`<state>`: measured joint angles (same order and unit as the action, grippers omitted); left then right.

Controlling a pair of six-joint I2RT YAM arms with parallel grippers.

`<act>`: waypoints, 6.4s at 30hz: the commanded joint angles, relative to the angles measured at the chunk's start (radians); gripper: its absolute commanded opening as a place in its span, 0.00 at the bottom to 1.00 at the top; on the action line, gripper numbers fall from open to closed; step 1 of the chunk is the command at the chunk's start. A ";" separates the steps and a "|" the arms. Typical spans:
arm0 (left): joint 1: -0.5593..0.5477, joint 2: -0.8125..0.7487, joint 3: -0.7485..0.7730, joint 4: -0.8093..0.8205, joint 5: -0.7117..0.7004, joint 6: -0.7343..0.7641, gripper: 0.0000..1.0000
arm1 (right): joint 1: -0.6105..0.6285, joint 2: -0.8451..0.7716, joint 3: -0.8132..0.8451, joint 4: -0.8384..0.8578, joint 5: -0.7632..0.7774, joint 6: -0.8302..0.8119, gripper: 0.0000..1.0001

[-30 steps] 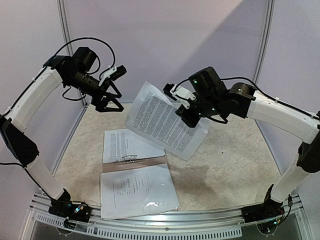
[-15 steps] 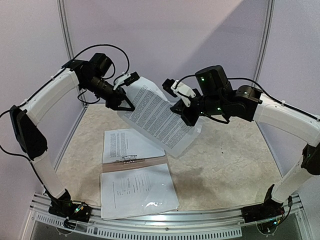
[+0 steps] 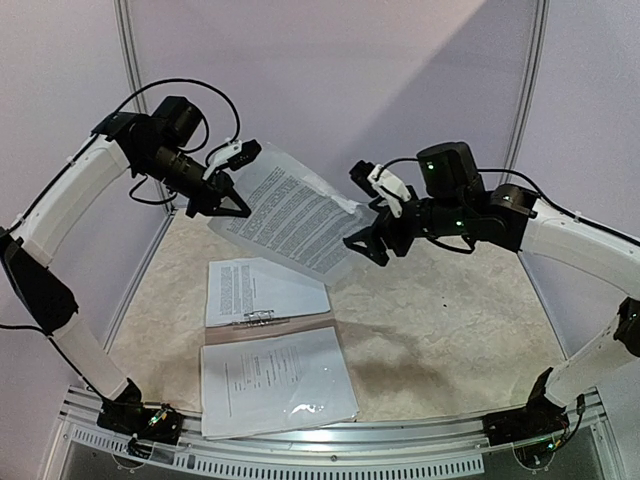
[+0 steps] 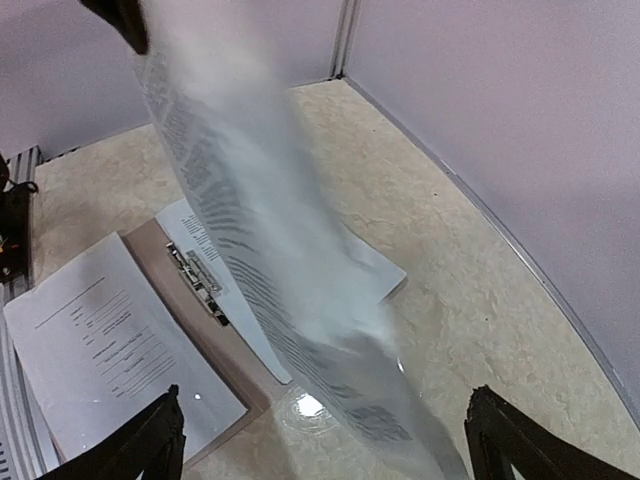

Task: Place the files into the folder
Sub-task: Place the file on the spring clip of the folder.

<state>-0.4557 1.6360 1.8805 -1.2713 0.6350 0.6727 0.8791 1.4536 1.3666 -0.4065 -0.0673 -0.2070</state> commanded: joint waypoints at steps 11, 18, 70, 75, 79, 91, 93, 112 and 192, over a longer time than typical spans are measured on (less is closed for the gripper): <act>-0.010 -0.074 0.156 -0.052 -0.115 -0.097 0.00 | -0.219 -0.121 -0.364 0.508 -0.322 0.376 0.99; 0.009 -0.086 0.219 -0.029 -0.041 -0.241 0.00 | -0.219 -0.099 -0.383 0.712 -0.427 0.436 0.94; 0.393 0.004 -0.673 0.590 0.093 -0.539 0.00 | -0.218 0.874 0.335 0.581 -0.644 1.001 0.01; 0.394 0.081 -0.682 0.622 0.062 -0.530 0.00 | -0.217 0.940 0.422 0.524 -0.596 1.003 0.00; 0.396 0.124 -0.703 0.647 0.063 -0.525 0.00 | -0.210 0.998 0.467 0.494 -0.587 0.997 0.00; 0.393 0.172 -0.778 0.708 0.017 -0.483 0.00 | -0.178 1.038 0.497 0.442 -0.579 0.946 0.00; 0.393 0.182 -0.785 0.704 0.015 -0.482 0.00 | -0.178 1.037 0.487 0.440 -0.574 0.949 0.00; 0.391 0.228 -0.769 0.612 -0.114 -0.466 0.34 | -0.182 0.982 0.472 0.348 -0.575 0.893 0.10; 0.410 0.036 -0.743 0.391 -0.354 -0.368 0.64 | -0.082 0.802 0.569 -0.143 -0.283 0.640 0.44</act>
<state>-0.0601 1.7168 1.1198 -0.8536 0.2932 0.2790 0.7315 2.3253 1.9240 -0.5785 -0.3454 0.4538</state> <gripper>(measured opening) 0.669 0.469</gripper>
